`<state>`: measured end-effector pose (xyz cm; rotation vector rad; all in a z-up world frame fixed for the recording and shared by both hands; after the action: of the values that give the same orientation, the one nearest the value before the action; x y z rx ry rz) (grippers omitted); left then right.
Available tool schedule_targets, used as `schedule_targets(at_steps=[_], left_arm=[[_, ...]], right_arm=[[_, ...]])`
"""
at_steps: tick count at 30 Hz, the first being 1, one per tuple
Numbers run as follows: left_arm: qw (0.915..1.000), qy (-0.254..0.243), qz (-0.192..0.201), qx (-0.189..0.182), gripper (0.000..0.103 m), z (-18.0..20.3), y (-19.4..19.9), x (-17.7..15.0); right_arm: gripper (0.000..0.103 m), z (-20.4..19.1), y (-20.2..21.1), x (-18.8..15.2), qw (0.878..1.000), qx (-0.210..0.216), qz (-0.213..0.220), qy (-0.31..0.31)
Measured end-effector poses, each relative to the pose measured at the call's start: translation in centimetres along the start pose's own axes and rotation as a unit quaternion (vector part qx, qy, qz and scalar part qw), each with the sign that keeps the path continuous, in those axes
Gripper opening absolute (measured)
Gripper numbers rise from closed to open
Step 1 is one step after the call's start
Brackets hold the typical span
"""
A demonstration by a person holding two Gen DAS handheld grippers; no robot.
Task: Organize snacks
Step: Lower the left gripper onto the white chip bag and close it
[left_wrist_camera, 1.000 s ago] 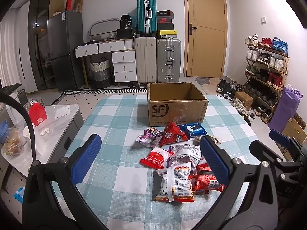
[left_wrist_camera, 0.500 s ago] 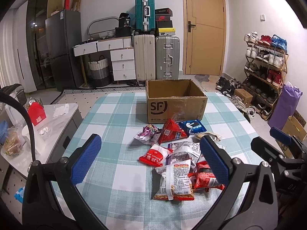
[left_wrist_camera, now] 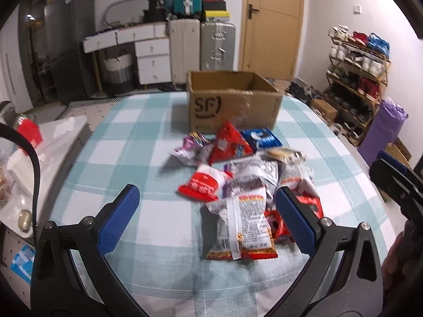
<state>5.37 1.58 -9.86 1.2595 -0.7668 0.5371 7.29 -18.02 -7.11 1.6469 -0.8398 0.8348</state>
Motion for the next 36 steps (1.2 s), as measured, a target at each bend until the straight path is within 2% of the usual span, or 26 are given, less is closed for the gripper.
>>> schedule_targets(at_steps=[7,13,19,21,30,33,34,36], left_arm=[[0.9991,-0.016,-0.024,-0.032,0.103,1.0,-3.3,-1.4],[0.9979,-0.001,-0.056,-0.032,0.103,1.0,-6.6,-2.0],[0.9942,0.01,-0.093,-0.054,0.103,1.2,-9.5,-2.7],[0.9942,0.011,-0.098,-0.044,0.103,1.2,-10.1,-2.9],[0.9914,0.032,-0.107,-0.07,0.101,1.1,-11.3,-3.3],[0.9897,0.036,-0.108,-0.087,0.086,1.2,-11.4,-3.3],[0.9883,0.037,-0.113,-0.095,0.068,1.3,-11.5,-3.5],[0.9839,0.041,-0.13,-0.116,0.053,1.4,-11.7,-3.9]], right_arm=[[0.103,1.0,-2.1,-1.9,1.0,0.013,-0.024,-0.01],[0.103,2.2,-3.7,-3.2,0.999,0.014,-0.04,-0.016],[0.103,3.3,-5.1,-4.0,0.998,0.021,-0.057,-0.031],[0.103,3.5,-5.4,-4.2,0.997,0.023,-0.06,-0.033],[0.103,3.6,-6.4,-4.7,0.996,0.03,-0.073,-0.035],[0.103,3.7,-6.7,-4.8,0.996,0.03,-0.078,-0.039],[0.103,3.7,-6.8,-4.9,0.995,0.03,-0.081,-0.039],[0.103,3.7,-6.8,-5.0,0.995,0.03,-0.084,-0.04]])
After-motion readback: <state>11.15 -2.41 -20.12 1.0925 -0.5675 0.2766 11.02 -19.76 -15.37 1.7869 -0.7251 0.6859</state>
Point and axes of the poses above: each gripper's, at about its wrist camera, not at the fingertips, and y roughly against the way its jaws point, z to its right, x to its top, the point moved 4 cm from there along -y, roughly the way its jaws point, and after that the axes turned 7 degrees about -x, right-handed, at the moved point
